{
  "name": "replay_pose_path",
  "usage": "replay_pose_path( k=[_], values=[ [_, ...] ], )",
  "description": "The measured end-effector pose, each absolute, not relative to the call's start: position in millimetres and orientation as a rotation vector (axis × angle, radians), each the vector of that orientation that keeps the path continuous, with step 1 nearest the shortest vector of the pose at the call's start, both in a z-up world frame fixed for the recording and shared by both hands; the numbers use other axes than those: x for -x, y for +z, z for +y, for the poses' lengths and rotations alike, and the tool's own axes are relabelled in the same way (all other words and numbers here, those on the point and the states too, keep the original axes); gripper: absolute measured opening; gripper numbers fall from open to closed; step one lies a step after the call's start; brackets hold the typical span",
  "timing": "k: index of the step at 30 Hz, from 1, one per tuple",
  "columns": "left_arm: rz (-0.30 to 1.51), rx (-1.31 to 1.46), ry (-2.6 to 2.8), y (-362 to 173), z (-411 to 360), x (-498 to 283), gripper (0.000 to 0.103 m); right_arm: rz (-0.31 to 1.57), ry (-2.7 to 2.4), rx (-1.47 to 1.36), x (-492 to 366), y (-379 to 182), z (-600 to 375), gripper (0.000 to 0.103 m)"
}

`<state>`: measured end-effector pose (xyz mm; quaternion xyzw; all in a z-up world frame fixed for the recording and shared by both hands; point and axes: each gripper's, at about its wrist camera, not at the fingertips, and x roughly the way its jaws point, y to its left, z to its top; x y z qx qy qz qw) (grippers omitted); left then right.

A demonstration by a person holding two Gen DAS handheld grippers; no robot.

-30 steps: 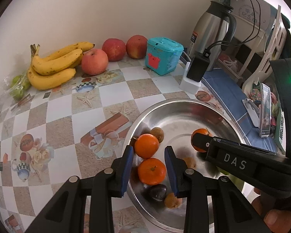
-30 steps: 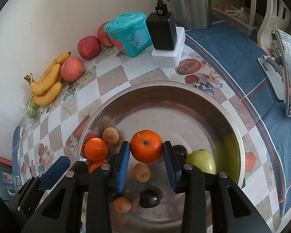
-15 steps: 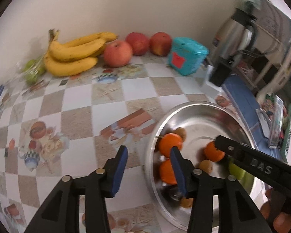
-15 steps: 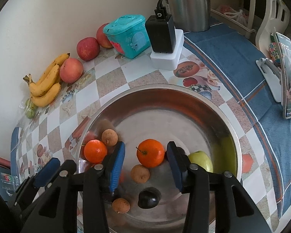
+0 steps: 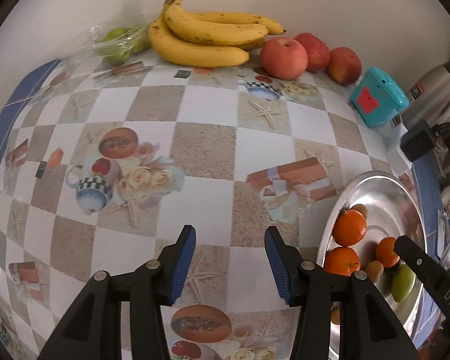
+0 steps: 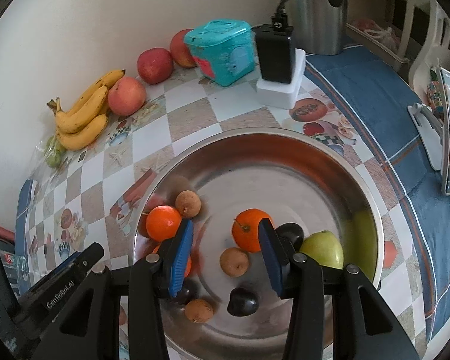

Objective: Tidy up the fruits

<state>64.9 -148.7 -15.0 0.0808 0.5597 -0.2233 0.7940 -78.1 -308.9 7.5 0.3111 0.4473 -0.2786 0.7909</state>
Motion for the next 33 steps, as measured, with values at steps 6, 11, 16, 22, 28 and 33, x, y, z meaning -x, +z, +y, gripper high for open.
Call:
replay_pose_path(
  k=[6, 11, 16, 22, 28, 33],
  values=[
    [1.213, -0.215, -0.409, -18.5, -146.4, -66.8, 0.092, 0.988, -0.612, -0.612, 72.7, 6.3, -304.1, 0.075],
    [1.242, -0.252, -0.350, -29.5, -143.2, -70.5, 0.096, 1.025, -0.619, -0.565, 68.5, 0.4, -301.2, 0.081],
    [1.243, -0.238, -0.322, -31.5, -137.5, -73.9, 0.103, 1.030, -0.619, -0.555, 68.2, -1.0, -300.9, 0.081],
    [1.206, -0.251, -0.299, -29.2, -134.1, -74.8, 0.103, 1.021, -0.617, -0.541, 67.4, -1.4, -299.2, 0.083],
    [1.195, -0.256, -0.303, -29.2, -133.8, -73.4, 0.103, 1.004, -0.611, -0.528, 66.9, 0.5, -296.9, 0.083],
    [1.180, -0.256, -0.309, -25.7, -132.9, -70.5, 0.103, 1.003, -0.595, -0.529, 66.6, 1.0, -294.2, 0.083]
  ],
)
